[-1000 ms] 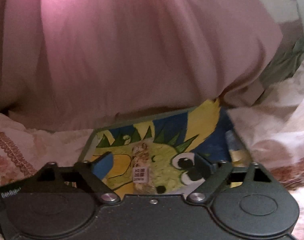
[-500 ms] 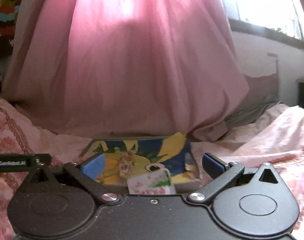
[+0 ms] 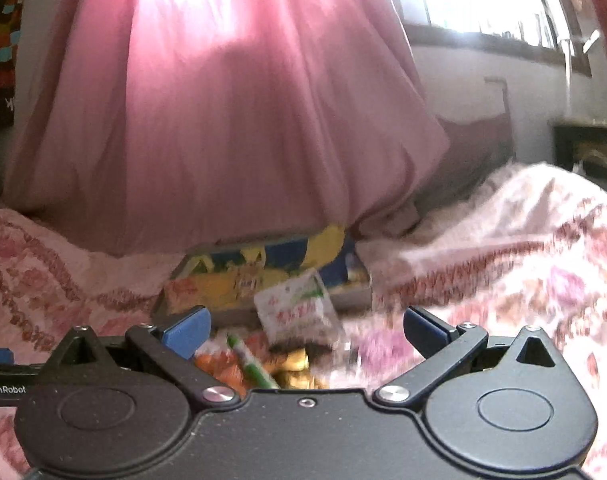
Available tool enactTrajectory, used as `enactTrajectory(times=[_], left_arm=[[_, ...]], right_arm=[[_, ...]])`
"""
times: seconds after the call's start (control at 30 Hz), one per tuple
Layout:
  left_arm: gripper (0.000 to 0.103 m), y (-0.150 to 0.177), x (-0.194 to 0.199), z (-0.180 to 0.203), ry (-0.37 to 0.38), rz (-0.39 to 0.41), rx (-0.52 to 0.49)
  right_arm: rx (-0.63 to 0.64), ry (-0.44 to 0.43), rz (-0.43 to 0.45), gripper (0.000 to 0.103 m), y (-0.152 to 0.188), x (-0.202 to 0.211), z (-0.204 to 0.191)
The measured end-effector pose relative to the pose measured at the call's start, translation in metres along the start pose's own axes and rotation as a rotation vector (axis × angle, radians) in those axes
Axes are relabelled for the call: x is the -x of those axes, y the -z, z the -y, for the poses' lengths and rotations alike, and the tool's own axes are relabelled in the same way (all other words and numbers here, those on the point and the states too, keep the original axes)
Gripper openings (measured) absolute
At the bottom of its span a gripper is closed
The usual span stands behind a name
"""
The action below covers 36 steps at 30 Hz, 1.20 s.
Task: Organize snacks
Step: 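Lift both tools away from the tray back over the snacks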
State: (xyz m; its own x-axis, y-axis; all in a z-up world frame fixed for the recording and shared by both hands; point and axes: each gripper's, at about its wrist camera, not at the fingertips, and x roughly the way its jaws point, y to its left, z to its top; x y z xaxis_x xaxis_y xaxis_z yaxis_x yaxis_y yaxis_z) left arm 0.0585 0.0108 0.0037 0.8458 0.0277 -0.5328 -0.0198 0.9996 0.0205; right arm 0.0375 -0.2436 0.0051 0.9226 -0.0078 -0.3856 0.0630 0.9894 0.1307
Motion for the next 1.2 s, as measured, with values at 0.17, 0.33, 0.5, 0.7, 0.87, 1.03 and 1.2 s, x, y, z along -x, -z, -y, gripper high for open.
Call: enactTrajectory(times=[0.17,0.33,0.5,0.7,0.87,1.03,1.2], left_arm=[[0.103,0.010,0.022,0.002,-0.011,0.038,-0.022],[0.103,0.018,0.028,0.003,0.009,0.027,-0.032],[0.103,0.021,0.026,0.002,0.001,0.005,-0.027],[0.103,0.023,0.023,-0.003,-0.012,-0.009,-0.008],[0.103,0.023,0.020,-0.007,-0.016,-0.032,0.015],[0.103,0.023,0.014,-0.007,-0.027,-0.057,0.014],[0.103,0.022,0.007,-0.006,-0.032,-0.086,0.015]], right_arm=[[-0.073,0.001,-0.103,0.102,0.011,0.006,0.005],[-0.049,0.007,-0.102,0.102,0.018,0.014,-0.002],[0.060,0.003,-0.108,0.102,0.023,0.016,-0.018],[0.147,0.000,-0.112,0.103,0.028,0.016,-0.031],[0.150,-0.019,-0.114,0.103,0.028,0.016,-0.031],[0.170,-0.024,-0.158,0.103,0.031,0.008,-0.034],[0.179,-0.031,-0.196,0.103,0.033,0.001,-0.036]])
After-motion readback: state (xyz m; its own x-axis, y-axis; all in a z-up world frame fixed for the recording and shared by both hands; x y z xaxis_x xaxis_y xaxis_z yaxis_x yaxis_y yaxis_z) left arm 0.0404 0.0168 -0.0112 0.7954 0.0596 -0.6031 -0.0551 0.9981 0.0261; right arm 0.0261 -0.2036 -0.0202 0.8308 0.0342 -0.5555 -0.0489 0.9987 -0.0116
